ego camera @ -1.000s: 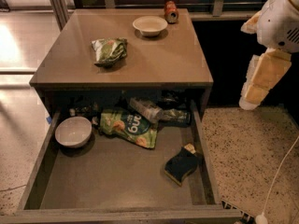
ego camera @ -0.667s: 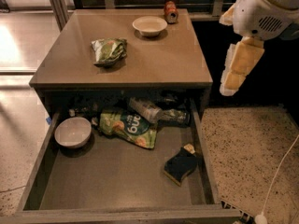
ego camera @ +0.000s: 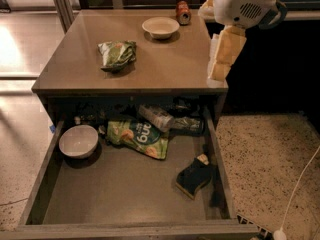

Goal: Place green jalapeno chip bag into top drawer

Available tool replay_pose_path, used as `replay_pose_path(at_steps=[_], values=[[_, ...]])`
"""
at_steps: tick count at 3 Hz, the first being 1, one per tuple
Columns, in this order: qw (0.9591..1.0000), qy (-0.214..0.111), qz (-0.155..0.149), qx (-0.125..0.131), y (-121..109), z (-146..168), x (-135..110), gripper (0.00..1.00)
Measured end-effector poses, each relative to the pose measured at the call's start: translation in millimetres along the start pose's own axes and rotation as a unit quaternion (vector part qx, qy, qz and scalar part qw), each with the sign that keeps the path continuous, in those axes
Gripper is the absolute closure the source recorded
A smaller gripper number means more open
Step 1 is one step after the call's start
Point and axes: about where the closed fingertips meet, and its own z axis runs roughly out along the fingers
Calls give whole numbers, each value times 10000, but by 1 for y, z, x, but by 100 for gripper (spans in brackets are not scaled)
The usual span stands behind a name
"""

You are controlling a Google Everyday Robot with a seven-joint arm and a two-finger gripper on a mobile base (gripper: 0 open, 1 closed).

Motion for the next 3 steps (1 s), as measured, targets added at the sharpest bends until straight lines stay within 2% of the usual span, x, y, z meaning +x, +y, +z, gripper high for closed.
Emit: replay_pose_path(at_steps=[1,2,3], values=[[10000,-4,35,33,-1,3,1,0],[9998,-179,-11,28,-27,24,-8,0],[9992,-378,-120,-89,-57,51,-24,0]])
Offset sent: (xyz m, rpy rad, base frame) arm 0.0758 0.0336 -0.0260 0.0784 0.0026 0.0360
